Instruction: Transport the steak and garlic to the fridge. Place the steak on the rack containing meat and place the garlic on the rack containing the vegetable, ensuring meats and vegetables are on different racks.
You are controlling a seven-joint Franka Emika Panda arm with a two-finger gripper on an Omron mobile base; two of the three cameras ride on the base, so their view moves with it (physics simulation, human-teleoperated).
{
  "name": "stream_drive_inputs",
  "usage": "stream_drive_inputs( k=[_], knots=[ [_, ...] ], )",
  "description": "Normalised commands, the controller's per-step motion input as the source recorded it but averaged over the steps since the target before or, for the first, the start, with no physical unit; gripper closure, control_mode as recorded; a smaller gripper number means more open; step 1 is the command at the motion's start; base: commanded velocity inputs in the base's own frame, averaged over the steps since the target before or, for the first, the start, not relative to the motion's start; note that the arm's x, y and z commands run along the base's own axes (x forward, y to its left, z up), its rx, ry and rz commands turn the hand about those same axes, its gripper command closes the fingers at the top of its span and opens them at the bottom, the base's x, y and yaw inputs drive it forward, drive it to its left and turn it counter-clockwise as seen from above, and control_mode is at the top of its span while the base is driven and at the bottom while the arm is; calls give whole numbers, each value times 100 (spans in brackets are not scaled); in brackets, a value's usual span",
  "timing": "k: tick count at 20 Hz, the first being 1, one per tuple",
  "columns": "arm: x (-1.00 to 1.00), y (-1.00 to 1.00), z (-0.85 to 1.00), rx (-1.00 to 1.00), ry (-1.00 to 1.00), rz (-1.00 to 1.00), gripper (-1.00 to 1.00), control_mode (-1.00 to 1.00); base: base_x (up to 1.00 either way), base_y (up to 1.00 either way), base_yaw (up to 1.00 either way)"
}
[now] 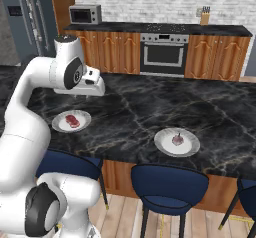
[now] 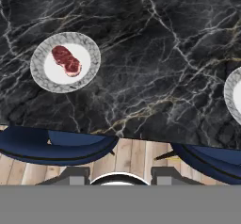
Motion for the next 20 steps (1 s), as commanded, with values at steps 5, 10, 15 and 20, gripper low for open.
stream_drive_inputs(
  k=[5,10,15,20],
  knots=[
    [-47,0,0,0,-1,-1,-100,-100,0,0,0],
    [-94,-10,-5,-2,-2,-10,-100,-100,0,0,0],
    [-40,-53,-4,0,5,-17,-100,-100,0,0,0],
    [2,-70,-19,0,7,-20,-100,-100,0,0,0]
  ],
)
